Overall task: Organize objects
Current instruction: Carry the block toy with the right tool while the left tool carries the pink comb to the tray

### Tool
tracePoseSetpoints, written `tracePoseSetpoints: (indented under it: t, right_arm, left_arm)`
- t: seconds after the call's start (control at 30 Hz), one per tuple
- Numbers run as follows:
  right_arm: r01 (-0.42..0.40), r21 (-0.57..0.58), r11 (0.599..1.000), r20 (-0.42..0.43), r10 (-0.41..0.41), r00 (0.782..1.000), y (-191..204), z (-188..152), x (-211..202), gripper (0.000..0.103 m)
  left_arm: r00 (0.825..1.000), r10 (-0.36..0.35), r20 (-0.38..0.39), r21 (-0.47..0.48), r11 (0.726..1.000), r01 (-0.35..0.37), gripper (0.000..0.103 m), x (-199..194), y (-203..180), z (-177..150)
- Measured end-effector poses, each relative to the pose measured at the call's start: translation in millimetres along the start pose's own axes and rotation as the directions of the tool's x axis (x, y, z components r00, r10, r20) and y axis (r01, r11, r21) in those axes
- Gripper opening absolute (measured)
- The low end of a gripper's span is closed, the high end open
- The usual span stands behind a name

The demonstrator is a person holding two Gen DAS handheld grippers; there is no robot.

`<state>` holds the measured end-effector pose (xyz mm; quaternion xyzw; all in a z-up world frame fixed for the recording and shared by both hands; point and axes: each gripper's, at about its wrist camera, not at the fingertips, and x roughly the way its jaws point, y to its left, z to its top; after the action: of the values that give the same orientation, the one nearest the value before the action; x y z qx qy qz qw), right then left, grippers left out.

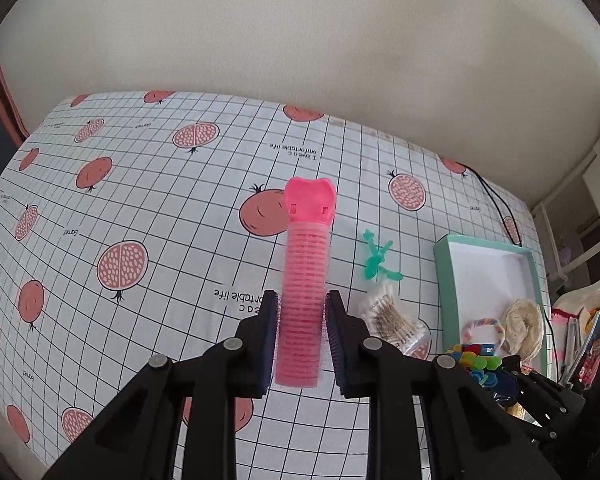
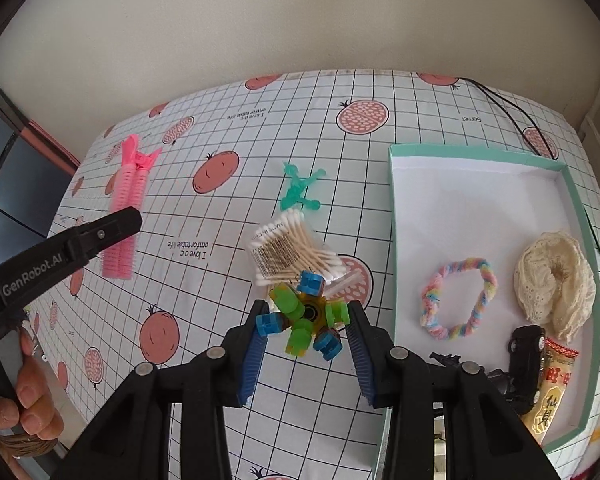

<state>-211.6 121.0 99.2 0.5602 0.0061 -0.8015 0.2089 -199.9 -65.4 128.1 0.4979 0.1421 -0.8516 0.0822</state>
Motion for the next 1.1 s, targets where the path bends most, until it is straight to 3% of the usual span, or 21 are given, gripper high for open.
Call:
tracePoseSetpoints:
  t: [0.2, 0.4, 0.6, 0.8, 1.1]
  right_arm:
    - [0.002, 0.03, 1.0, 0.049, -0.003, 0.999, -19, 7, -23, 0.042]
    - [0.027, 0.067, 0.997, 0.072, -0.032, 0.997, -48, 6, -37, 0.042]
    - [0.07, 0.117, 0.991, 0.097, -0.082, 0.992, -82, 1, -49, 0.042]
    - [0.091, 0.164, 0.982, 0.125, -0.112, 0.986, -113, 2, -66, 0.042]
    - [0.117, 0.221, 0.968, 0.13, -0.149, 0.98, -144, -1, -76, 0.042]
  left_arm:
    - [0.999, -0.016, 0.038, 0.017, 1.0, 0.016, 0.025, -16, -15, 2]
    - [0.996, -0.083, 0.029, 0.06, 0.995, 0.081, 0.025, -15, -45, -8]
    - [0.987, -0.159, -0.007, 0.131, 0.978, 0.159, 0.025, -2, -90, -31]
    - [0.979, -0.195, -0.054, 0.211, 0.956, 0.202, 0.025, 11, -136, -43]
    - [0.967, -0.221, -0.128, 0.253, 0.935, 0.248, 0.025, 33, -174, -54]
